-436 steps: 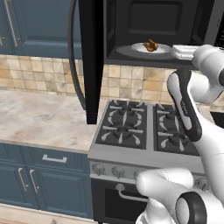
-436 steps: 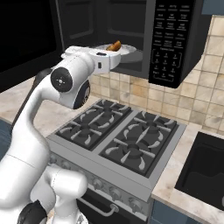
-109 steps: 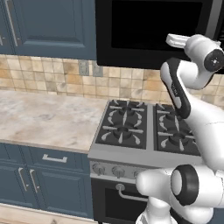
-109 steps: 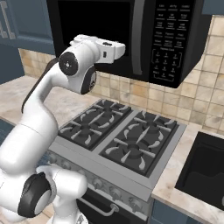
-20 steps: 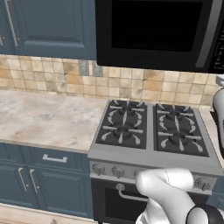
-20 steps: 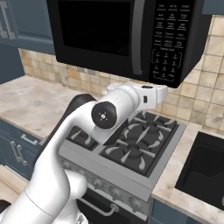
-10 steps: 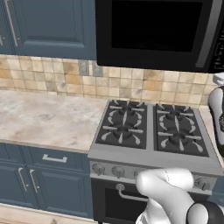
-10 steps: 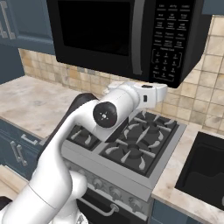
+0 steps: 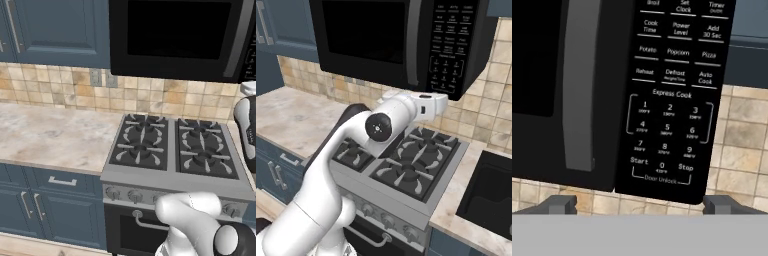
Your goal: Pick the hotdog bun from the counter and place it in the microwave. Then turn on the microwave.
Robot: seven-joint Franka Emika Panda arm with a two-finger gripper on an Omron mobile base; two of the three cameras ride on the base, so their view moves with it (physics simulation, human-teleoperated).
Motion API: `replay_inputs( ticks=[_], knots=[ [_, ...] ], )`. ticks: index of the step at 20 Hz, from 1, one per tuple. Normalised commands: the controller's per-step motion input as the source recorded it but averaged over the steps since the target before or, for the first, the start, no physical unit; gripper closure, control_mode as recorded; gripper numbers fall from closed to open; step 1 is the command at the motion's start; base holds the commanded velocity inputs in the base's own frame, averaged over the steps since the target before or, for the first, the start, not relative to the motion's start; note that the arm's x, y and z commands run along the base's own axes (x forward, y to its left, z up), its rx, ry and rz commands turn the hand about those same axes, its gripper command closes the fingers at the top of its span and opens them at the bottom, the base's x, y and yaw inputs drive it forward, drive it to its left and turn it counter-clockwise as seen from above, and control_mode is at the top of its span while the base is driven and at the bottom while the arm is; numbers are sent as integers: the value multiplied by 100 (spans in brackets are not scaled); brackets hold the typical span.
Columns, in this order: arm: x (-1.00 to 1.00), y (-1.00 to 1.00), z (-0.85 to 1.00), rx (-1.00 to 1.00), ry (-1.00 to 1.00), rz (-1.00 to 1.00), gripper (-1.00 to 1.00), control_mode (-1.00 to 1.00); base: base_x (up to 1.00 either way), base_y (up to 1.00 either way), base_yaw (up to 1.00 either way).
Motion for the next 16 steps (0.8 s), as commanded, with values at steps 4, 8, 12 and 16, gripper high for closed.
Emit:
replay_inputs(
  ticks=[4,8,12,16],
  knots=[
    [16,-9,0,1,0,0,-100,-100,0,0,0],
    [6,-20,0,4,0,0,-100,-100,0,0,0],
    [0,-31,0,5,0,0,-100,-100,0,0,0],
    [0,-27,0,7,-1,0,-100,-100,0,0,0]
  ],
)
